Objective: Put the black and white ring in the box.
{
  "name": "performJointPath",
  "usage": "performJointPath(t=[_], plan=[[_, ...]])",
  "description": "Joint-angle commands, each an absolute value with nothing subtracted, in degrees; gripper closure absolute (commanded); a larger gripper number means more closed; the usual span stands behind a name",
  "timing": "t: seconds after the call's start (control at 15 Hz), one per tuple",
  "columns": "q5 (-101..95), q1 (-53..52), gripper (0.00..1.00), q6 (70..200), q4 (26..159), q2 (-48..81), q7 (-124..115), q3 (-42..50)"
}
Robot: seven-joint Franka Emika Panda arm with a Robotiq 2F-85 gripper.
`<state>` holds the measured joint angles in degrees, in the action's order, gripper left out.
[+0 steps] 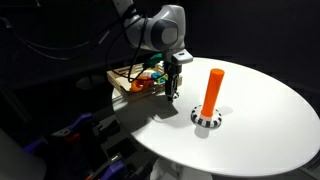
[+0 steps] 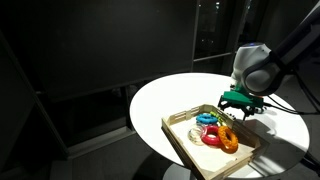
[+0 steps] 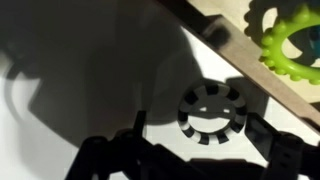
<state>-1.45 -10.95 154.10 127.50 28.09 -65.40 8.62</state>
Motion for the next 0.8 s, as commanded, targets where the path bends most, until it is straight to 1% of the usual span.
performJointPath(t=[0.0, 0.2, 0.27, 0.33, 0.53, 0.6, 0.73], plan=[[-0.42, -10.54, 0.0, 155.4, 126.67, 29.14, -64.93, 8.25], [-0.45, -10.73, 0.0, 156.32, 126.65, 29.48, -64.98, 8.41], [-0.47, -10.83, 0.24, 156.53, 126.64, 29.59, -65.06, 8.5], [-0.45, -10.88, 0.26, 156.75, 126.65, 29.65, -65.1, 8.56], [-0.31, -10.85, 0.51, 157.13, 126.61, 29.69, -65.08, 8.58], [-0.37, -10.9, 0.57, 157.12, 126.58, 29.59, -65.18, 8.65], [-0.52, -10.99, 0.58, 157.11, 126.93, 29.06, -65.33, 8.9]])
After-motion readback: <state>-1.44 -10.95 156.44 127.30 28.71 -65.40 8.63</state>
